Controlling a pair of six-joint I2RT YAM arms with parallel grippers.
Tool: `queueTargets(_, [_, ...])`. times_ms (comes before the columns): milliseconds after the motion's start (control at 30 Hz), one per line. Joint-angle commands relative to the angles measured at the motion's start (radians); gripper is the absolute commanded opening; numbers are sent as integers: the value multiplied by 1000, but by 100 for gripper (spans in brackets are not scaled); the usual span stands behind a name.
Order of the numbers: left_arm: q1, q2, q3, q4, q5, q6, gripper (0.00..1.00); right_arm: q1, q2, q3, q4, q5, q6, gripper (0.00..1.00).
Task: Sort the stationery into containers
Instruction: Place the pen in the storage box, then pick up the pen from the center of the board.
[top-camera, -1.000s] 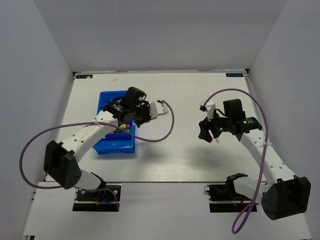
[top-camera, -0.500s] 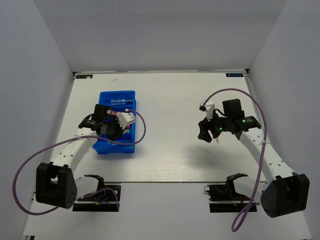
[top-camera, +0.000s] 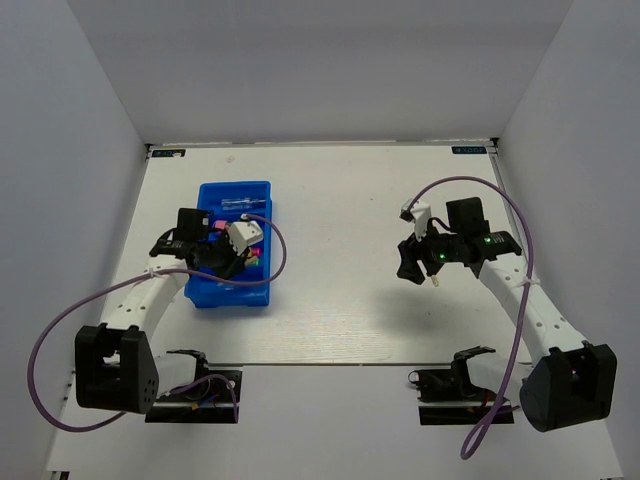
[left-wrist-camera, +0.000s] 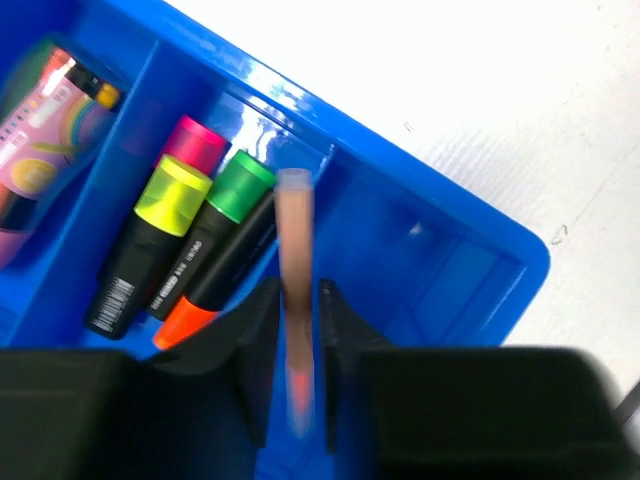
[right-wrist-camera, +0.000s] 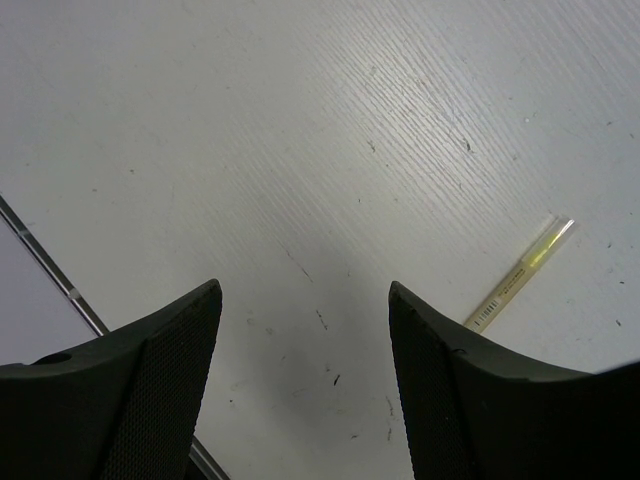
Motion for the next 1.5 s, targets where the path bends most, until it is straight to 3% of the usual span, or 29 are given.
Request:
queueTargets(0, [3,-13,35,-25,44,12,35,-8,11,3,2,-20,2,70])
queueTargets(67, [5,-23,21,-10,29,7,41,-10,14,5,1,-23,0,70])
queueTargets(100, [6,-28,18,-2,27,7,54,-13,14,5,1,-23,2,70])
queueTargets(133, [6,-31,8,10,13,0,59,-10,13,5,1,-26,0,70])
queueTargets(300, [25,-74,-22,79,-14,-54,64,-19,22,3,5,3,10,70])
queueTargets(367, [38,-120,-23,128,-25,-109,49,-21,32,3,47,123,31,68])
queueTargets(400, [40,-132,-13,156,-30,-205,34,-27,49,13,51,158,55,66])
queueTargets(433, [28,-158,-8,174,-43,-245,2,-30,77,16,56,272,63,57])
queueTargets(500, [-18,-197,24,164,-21,-333,0,-35,115,48,48,358,104,42])
queueTargets(567, [-67,-238,46,139,-33,-390,0,-39,204,68,10,388,132,39])
queueTargets(600, [-143,-240,58,119,-72,-470,2,-41,223,86,15,406,142,39])
queueTargets(633, [-164,-237,110,25,-76,-514,15,-45,276,92,2,413,157,39])
queueTargets(667, [-185,-237,121,-5,-85,-551,33,-44,289,103,5,423,171,50])
queueTargets(767, [-276,-301,61,-23,-89,-612,60,-42,329,106,42,513,195,57])
queueTargets(867, [-357,-405,-61,74,-123,-632,75,-42,388,122,50,540,206,57])
queueTargets(1000, [-399,-473,-123,73,-161,-632,77,-41,467,143,53,584,206,47])
queueTargets(1467, [-403,-553,-143,27,-149,-603,78,-67,643,209,36,525,178,38])
